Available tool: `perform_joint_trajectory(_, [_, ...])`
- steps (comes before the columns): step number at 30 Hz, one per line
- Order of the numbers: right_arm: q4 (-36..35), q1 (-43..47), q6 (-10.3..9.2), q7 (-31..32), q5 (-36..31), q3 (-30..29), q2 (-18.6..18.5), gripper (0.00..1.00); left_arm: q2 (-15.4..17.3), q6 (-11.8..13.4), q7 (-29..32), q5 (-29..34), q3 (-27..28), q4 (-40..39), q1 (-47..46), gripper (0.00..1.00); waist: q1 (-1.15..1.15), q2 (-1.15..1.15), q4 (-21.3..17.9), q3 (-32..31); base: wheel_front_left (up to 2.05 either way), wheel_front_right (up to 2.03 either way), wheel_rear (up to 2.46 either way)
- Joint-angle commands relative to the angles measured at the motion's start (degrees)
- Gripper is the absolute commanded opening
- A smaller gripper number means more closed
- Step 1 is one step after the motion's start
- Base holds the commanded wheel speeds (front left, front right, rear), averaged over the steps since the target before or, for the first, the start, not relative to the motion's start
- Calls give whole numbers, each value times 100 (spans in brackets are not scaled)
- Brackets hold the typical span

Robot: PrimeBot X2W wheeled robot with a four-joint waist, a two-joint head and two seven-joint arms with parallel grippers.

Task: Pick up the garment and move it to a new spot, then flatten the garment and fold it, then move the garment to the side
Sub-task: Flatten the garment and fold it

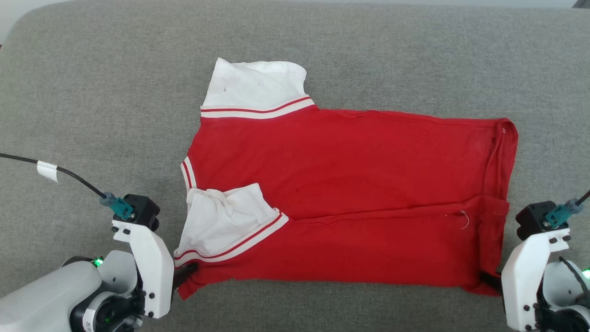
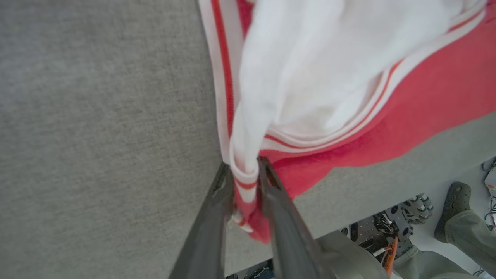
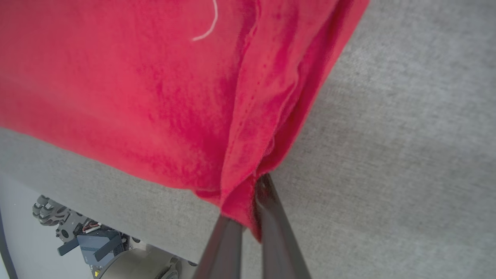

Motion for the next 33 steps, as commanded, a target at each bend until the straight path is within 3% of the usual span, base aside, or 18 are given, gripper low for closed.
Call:
perform_joint_trajectory(1, [85,-51,0,-114,-52,64,-14,59,-29,-24,-17,13,8,91,24,99,0,0,-6,5,0,0,0])
perform_joint_trajectory(2, [134,-94,0,-205,-27,106,-17,84,-46,-50,-5,12,16,157,-8,100,0,0,-10,8,0,0,0])
perform_joint_trajectory(3, [183,-136,0,-279,10,118,1,100,-52,-37,-4,-3,45,213,-51,100,0,0,-19,10,0,0,0])
perform_joint_trajectory(10, [22,-309,0,-645,61,3,0,100,290,7,131,91,257,45,-475,100,0,0,-162,27,0,0,0])
perform_joint_trajectory(13, [-281,-438,0,-1019,-23,-76,95,100,632,89,367,280,385,-139,-884,100,0,0,-320,79,0,0,0])
perform_joint_trajectory(17, [-512,-632,-1,-1697,-188,-184,294,100,789,55,615,425,530,-141,-1376,100,0,0,-509,168,0,0,0])
perform_joint_trajectory(27, [-592,-1211,0,-3798,-753,5,1005,100,618,-301,1109,807,822,641,-2573,100,0,0,-1200,445,0,0,0])
perform_joint_trajectory(33, [-394,-1440,0,-4868,-949,423,1169,100,361,-581,1353,1088,797,1395,-3122,100,0,0,-1597,660,0,0,0])
